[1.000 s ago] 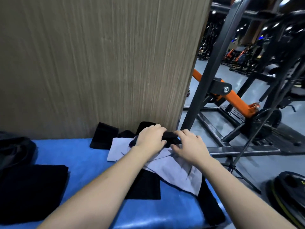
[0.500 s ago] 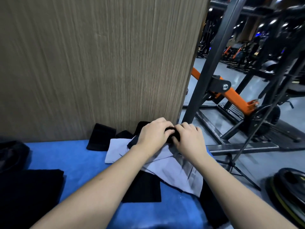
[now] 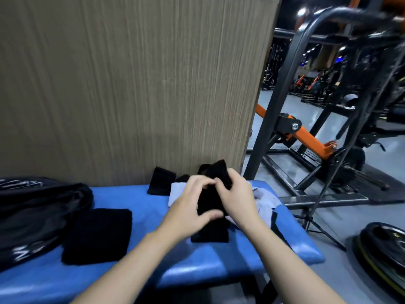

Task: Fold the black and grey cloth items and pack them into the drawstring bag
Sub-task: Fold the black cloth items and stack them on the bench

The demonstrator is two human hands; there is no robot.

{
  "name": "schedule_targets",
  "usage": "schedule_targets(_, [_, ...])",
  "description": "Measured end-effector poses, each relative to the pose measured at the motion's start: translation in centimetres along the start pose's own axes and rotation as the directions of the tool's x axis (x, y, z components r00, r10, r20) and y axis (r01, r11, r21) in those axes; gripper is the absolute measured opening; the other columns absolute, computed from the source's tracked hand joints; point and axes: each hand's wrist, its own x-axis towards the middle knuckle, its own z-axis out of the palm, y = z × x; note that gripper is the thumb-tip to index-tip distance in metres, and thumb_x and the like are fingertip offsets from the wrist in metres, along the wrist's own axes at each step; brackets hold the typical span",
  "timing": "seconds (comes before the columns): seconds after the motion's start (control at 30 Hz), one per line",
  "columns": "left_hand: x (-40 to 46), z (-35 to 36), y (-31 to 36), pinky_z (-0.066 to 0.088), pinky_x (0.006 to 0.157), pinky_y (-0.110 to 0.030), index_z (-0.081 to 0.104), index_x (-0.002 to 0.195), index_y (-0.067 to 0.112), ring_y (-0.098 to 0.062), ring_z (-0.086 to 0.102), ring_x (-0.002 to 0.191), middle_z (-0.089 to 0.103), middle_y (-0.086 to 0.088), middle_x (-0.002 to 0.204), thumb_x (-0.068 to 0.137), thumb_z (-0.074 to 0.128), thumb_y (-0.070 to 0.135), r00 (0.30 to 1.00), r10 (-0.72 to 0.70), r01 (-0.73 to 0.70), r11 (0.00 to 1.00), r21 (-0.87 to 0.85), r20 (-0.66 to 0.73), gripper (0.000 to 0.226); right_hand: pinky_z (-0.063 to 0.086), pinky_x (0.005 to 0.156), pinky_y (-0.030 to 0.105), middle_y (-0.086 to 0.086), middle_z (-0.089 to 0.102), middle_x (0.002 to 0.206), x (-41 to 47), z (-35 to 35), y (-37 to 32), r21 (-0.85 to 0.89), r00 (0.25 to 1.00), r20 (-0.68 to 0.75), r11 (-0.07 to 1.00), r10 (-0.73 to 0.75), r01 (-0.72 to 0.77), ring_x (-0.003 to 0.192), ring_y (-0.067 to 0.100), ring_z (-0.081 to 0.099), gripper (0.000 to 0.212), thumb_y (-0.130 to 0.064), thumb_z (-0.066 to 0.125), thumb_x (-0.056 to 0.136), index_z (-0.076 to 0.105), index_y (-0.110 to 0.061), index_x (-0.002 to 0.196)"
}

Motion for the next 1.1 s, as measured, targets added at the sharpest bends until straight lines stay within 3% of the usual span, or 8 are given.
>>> schedule_targets(0.13, [-5.5,-0.7,-0.3,0.048,0.099,-0.034,0.031,0.138,0.045,0.002,0.044,0.123,0.027,0.03,0.141,0.068,0.082,0.045,0.99,-0.136,0.132,0.987,0.087,0.046,0.086,0.045,0.072,0.025,0.004,0.068,0.081,-2.9,2.5,-1.3,0.157,0.982,0.143,0.977,0.125,-0.147,0.082,0.021,0.063,0.011,-0.019,0.061,0.092,0.062,-0.007,0.091])
schedule_targets(0.3, [-7.9,-2.1,-2.1,0.05,0.093,-0.028,0.059,0.113,0.029,-0.002,0.057,0.111,0.051,0.023,0.126,0.083,0.074,0.022,0.985,-0.15,0.147,0.988,-0.045,-0.08,0.034,0.054,0.083,0.047,0.013,0.07,0.094,-6.1,4.3,-2.2,0.308,0.933,0.33,0.917,0.145,-0.252,0.086,0.023,0.067,0.025,-0.035,0.063,0.084,0.064,-0.012,0.097])
schedule_targets(0.43, [-8.5,-3.3,-2.4,0.049,0.082,-0.014,0.071,0.1,0.021,-0.002,0.064,0.099,0.068,0.012,0.11,0.089,0.068,0.008,0.94,-0.307,0.262,0.929,-0.261,-0.15,0.017,0.052,0.09,0.038,-0.005,0.07,0.109,-8.2,5.1,-1.7,0.395,0.846,0.532,0.881,0.012,-0.261,0.101,0.018,0.064,0.043,-0.053,0.068,0.079,0.062,-0.032,0.116])
schedule_targets(0.57, [-8.5,-3.6,-3.1,0.051,0.08,-0.025,0.073,0.097,0.018,-0.011,0.068,0.087,0.075,0.003,0.089,0.096,0.061,0.018,0.876,-0.481,0.431,0.817,-0.383,-0.039,0.012,0.051,0.093,0.034,0.007,0.06,0.115,-8.9,6.4,-1.4,0.326,0.877,0.478,0.936,-0.041,-0.134,0.107,0.019,0.061,0.047,-0.049,0.076,0.076,0.061,-0.039,0.119])
schedule_targets(0.63, [-8.5,-3.7,-3.3,0.05,0.081,-0.027,0.072,0.096,0.018,-0.01,0.065,0.086,0.075,0.005,0.087,0.1,0.055,0.021,0.869,-0.494,0.453,0.793,-0.406,0.004,0.018,0.051,0.082,0.028,0.006,0.062,0.103,-8.8,6.6,-1.7,0.31,0.906,0.422,0.944,-0.035,-0.108,0.095,0.017,0.063,0.028,-0.034,0.075,0.081,0.064,-0.042,0.106])
schedule_targets(0.77, [-8.5,-4.4,-3.2,0.051,0.091,-0.03,0.072,0.11,0.018,-0.008,0.069,0.095,0.076,0.006,0.099,0.104,0.048,0.022,0.842,-0.539,0.462,0.691,-0.555,0.029,0.024,0.043,0.056,0.024,-0.006,0.061,0.064,-8.3,6.1,-1.3,0.331,0.924,0.368,0.914,0.102,-0.233,0.062,0.015,0.055,0.018,-0.006,0.058,0.093,0.061,-0.021,0.082])
schedule_targets(0.93, [-8.5,-5.9,-5.3,0.052,0.098,-0.041,0.066,0.11,0.026,-0.018,0.067,0.108,0.072,0.001,0.11,0.098,0.056,0.015,0.751,-0.648,0.484,0.67,-0.563,-0.125,0.019,0.059,0.083,0.043,0.001,0.077,0.095,-7.0,4.2,0.8,0.405,0.933,0.268,0.85,0.24,-0.336,0.094,0.022,0.072,0.024,-0.001,0.056,0.092,0.071,-0.019,0.099])
schedule_targets(1.1, [-9.3,-6.2,-6.4,0.035,0.104,-0.025,0.052,0.129,0.036,-0.001,0.039,0.128,0.048,0.01,0.134,0.084,0.072,0.011,0.721,-0.69,0.59,0.665,-0.458,-0.072,0.055,0.059,0.082,0.046,0.006,0.076,0.096,-6.4,2.7,3.9,0.375,0.901,0.251,0.823,0.353,-0.427,0.092,0.027,0.072,0.022,0.0,0.057,0.09,0.068,-0.017,0.1])
